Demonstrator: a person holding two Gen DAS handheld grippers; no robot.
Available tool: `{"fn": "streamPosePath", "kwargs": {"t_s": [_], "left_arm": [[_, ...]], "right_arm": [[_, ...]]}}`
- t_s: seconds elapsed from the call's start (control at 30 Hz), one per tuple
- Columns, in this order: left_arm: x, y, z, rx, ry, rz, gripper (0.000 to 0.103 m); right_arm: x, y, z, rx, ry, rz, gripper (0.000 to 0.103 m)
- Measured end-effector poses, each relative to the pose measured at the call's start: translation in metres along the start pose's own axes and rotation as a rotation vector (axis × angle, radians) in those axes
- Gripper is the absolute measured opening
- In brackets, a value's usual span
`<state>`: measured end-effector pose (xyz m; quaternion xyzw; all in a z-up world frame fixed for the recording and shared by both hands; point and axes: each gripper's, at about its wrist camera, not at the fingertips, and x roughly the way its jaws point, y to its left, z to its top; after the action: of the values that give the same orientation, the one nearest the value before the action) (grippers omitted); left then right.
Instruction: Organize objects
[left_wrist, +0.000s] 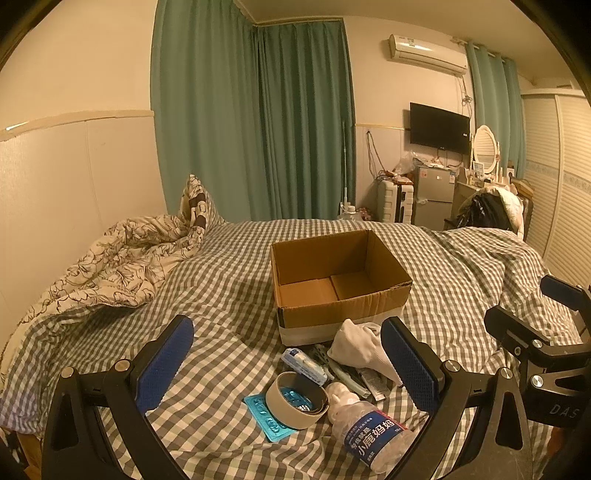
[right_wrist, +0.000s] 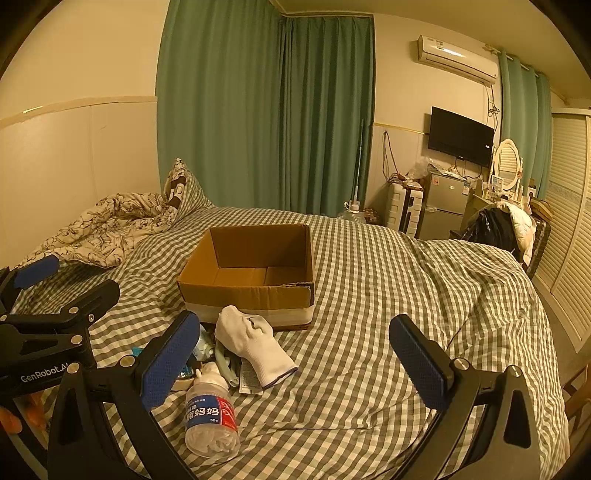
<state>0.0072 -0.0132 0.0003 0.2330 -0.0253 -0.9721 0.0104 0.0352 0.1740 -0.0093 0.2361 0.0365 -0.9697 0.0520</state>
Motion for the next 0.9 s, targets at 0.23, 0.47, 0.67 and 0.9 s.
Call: {"fn": "streamPosePath", "kwargs": {"t_s": [0.23,0.47,0.67,0.9], "left_arm": [[-0.005,-0.001,-0.001,0.012,-0.007,-0.018,0.103],[0.001,0.002,-0.012,0.047,0.029,-0.023,0.103],[0.018,0.015,-0.029,0.053,0.096,-0.005,0.103],[0.049,0.029,-0.057,0.063,0.208,0.03,0.103]], "right_arm": [[-0.004,0.001,0.001,-0.004,-0.003,0.006,0.103],[-0.008,0.007,0.002,0.001,0.015,0.057,0.103],[-0.002,0.021,-0.003,-0.029,0.038,0.071,0.103],[0.037,0.04,-0.041,-0.074,0.19,0.114,0.103]]}}
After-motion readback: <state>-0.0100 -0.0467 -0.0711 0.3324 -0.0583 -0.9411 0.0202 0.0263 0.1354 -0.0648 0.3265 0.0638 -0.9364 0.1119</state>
